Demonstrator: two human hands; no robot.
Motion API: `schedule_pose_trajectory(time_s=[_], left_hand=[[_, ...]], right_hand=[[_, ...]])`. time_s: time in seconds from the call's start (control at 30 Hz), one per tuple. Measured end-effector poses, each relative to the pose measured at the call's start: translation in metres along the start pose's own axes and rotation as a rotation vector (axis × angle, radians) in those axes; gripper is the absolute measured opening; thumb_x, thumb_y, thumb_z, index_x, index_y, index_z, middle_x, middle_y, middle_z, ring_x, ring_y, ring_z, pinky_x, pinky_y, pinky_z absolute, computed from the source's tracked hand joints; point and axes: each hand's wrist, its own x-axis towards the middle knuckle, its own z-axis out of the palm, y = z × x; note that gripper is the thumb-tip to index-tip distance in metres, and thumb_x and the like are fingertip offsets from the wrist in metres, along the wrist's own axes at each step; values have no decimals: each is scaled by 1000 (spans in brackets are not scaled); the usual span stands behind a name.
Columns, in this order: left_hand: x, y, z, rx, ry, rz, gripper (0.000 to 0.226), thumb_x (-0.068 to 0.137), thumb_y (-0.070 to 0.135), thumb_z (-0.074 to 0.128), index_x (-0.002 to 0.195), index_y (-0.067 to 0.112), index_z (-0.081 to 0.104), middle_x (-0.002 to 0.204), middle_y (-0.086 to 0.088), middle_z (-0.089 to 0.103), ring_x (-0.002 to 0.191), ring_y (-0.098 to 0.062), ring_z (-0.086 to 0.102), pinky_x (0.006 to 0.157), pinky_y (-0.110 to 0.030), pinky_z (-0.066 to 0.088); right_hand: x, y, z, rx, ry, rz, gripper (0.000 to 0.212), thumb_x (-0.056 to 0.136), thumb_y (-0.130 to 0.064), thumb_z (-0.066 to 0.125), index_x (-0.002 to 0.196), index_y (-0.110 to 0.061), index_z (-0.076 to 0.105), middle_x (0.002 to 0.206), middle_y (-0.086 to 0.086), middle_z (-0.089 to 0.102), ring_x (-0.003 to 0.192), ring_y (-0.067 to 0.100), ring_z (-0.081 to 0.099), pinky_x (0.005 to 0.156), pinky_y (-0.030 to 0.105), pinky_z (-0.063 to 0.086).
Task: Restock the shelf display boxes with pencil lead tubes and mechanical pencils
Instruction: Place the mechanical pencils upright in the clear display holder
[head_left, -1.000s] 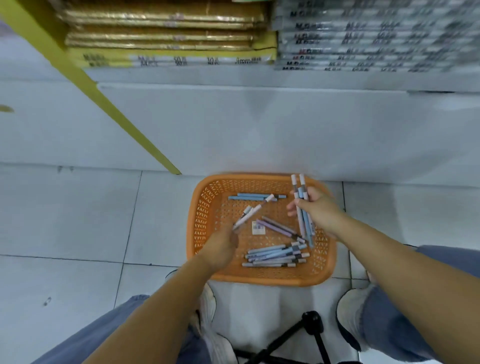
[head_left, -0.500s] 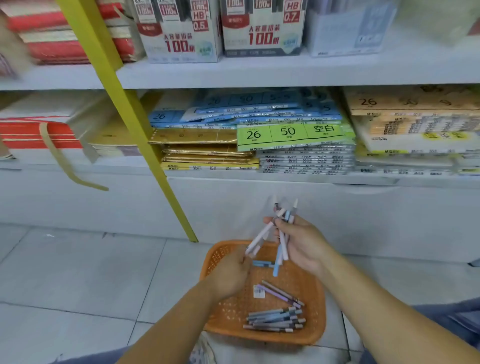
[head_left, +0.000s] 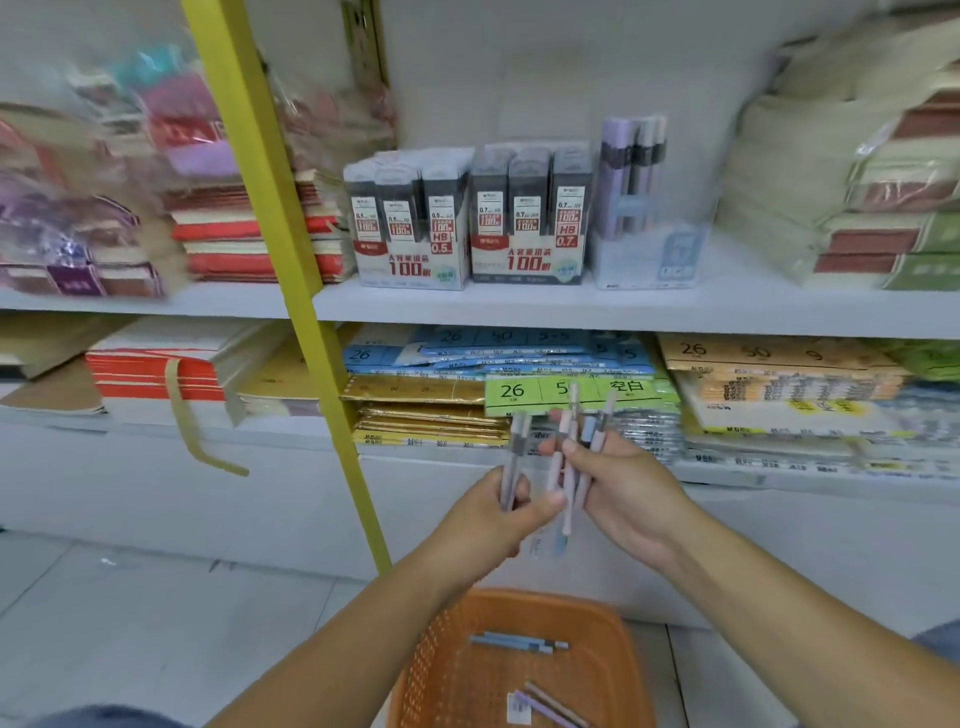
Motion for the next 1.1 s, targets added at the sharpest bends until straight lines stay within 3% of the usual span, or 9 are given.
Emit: schedule_pose_trajectory(time_s=[0.13,0.3,0.37,0.5,0.57,0.63,0.8,0.93,1.1], left_hand=[[11,42,-6,37,-14,98,25,91,44,68,114,44,57,98,7,71,83,1,67,66,-24,56],[24,68,-21,44,-23,120,24,94,54,59,103,34,67,85,12,75,62,4,61,51,-14,45],[30,69,-19,35,-18,104,29,92,60,56,95,34,68,78,11,72,56,5,56,49,-13,43],[41,75,-14,-34,0,89,32,94,63,50,89,34,62,70,14,63,54,5,52,52,-16,40],[44,79,-12,-98,28,116,33,91,65,51,91,34,64,68,15,61,56,3,54,59,-20,41],[46,83,-11,-117,63,164,29,86,66,52,89,42,67,65,17,59,58,2,54,59,-17,44],[49,98,-11,-226,96,225,14,93,47,57,90,45,70,64,7,57,55,-9,59,55,-18,51],[62,128,-11,-144,150,275,12,101,40,53,96,35,62,71,7,67,49,-8,53,46,-17,41],[89,174,-16,-139,285,383,16,102,37,52,99,26,63,76,10,72,46,-8,52,44,-17,40]], right_hand=[[4,-30,25,106,-87,-10,24,96,-1,47,114,-7,61,87,13,69,84,27,70,69,39,59],[19,-52,33,-126,-53,-56,22,98,-14,50,109,-22,67,101,10,71,95,28,68,71,50,59],[24,-54,30,-360,28,-123,17,98,-25,53,106,-33,66,102,6,70,97,28,66,59,42,54],[30,-73,17,-681,104,-286,16,91,-35,64,106,-38,61,96,-15,70,89,3,65,70,25,47],[30,-77,16,-624,81,-327,15,89,-30,68,102,-33,62,72,-12,66,55,7,57,53,22,42],[29,-81,17,-501,59,-331,24,86,-29,70,109,-28,61,61,-5,61,46,13,46,42,25,37],[24,-105,11,-320,56,-395,21,97,-29,51,116,-26,59,87,10,74,72,22,68,59,30,51],[28,-145,10,-351,119,-526,12,95,-19,56,101,-20,67,84,-1,74,73,21,71,68,30,57],[39,-240,1,-503,262,-938,29,92,-8,62,103,-35,58,85,-2,70,78,19,72,65,25,58]])
